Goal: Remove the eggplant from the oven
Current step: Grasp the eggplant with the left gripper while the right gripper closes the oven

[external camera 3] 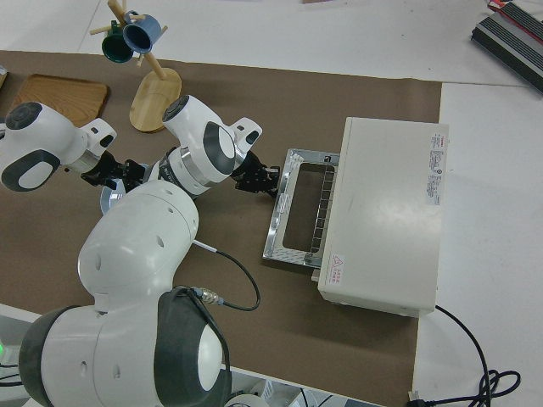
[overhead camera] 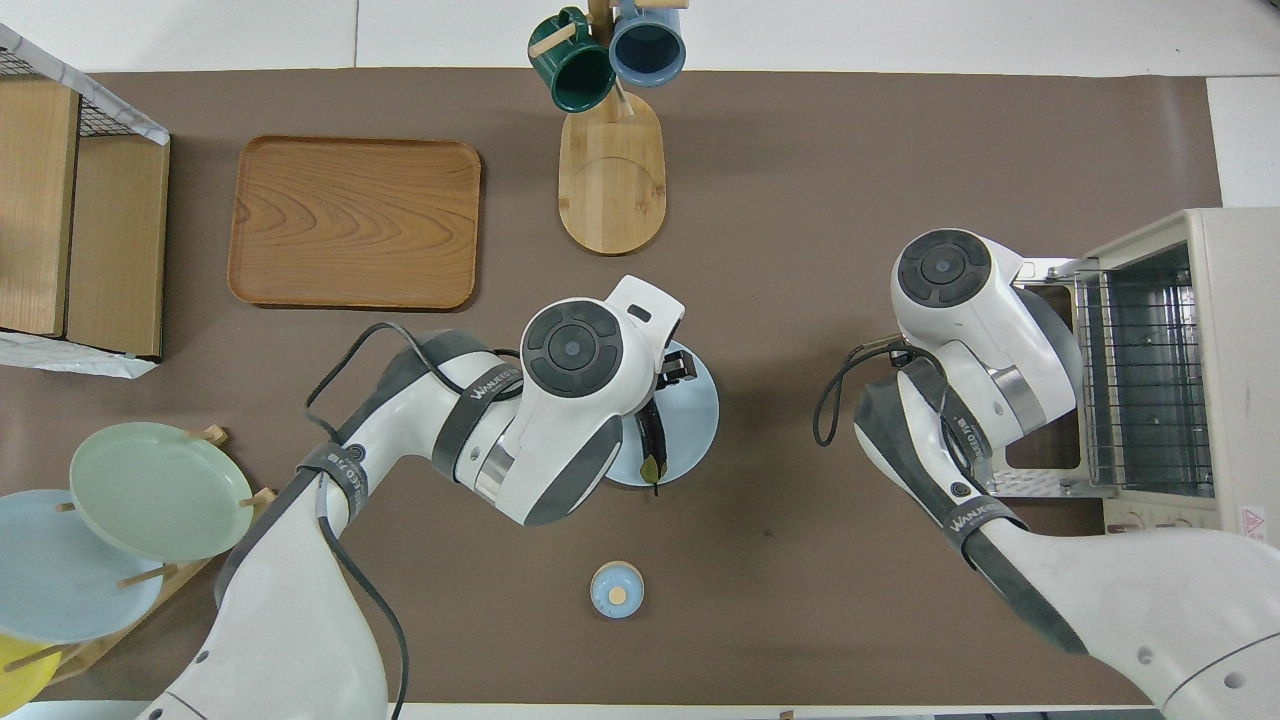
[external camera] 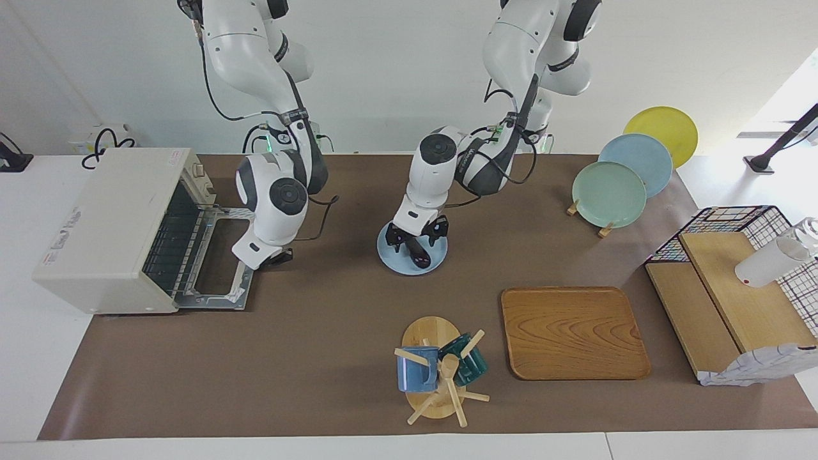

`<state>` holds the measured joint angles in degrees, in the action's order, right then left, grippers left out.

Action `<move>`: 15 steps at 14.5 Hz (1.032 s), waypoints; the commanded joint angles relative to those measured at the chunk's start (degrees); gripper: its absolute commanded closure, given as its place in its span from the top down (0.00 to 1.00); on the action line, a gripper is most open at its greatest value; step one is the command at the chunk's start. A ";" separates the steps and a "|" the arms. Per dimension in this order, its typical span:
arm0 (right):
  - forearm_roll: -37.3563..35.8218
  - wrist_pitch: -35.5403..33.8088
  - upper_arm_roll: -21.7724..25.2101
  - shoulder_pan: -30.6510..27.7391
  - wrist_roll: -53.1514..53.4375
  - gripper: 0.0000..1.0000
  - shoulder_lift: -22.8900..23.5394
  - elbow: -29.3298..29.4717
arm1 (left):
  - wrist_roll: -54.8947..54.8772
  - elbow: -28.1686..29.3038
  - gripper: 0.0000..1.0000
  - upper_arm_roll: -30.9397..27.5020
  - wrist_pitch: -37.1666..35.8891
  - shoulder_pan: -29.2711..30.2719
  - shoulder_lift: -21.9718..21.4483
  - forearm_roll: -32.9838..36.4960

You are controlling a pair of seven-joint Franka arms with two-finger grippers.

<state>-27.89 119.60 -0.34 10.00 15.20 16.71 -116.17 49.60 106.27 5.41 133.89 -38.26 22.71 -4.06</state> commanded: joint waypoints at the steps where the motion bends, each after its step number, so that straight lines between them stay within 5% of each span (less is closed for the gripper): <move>1: -1.56 -0.77 -0.46 -3.40 -6.05 0.00 -4.22 -1.08 | 0.76 0.60 1.00 -1.10 1.46 -1.72 0.22 -0.78; 9: -0.33 -9.37 -0.54 -9.81 -21.86 0.00 -13.71 1.12 | 0.50 2.00 0.74 -1.11 1.72 -1.99 0.05 -0.69; 11: 2.91 -9.73 -0.46 -12.37 -26.09 0.00 -15.47 1.12 | 0.58 2.27 0.52 -1.11 2.25 -1.55 0.05 -0.69; 13: 4.06 -12.27 -0.46 -13.16 -27.07 0.00 -17.23 1.47 | 0.15 1.83 0.08 -1.28 2.17 -1.11 0.05 -0.60; 15: 9.75 -18.66 -0.89 -12.47 -26.55 0.00 -18.02 6.36 | -0.64 0.96 0.00 -1.54 1.29 -0.50 -0.38 -0.43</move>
<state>-22.70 106.72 -0.27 -2.95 -10.86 -0.42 -113.19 49.86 107.10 4.47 134.78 -39.16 23.18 -4.06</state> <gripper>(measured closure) 0.991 0.630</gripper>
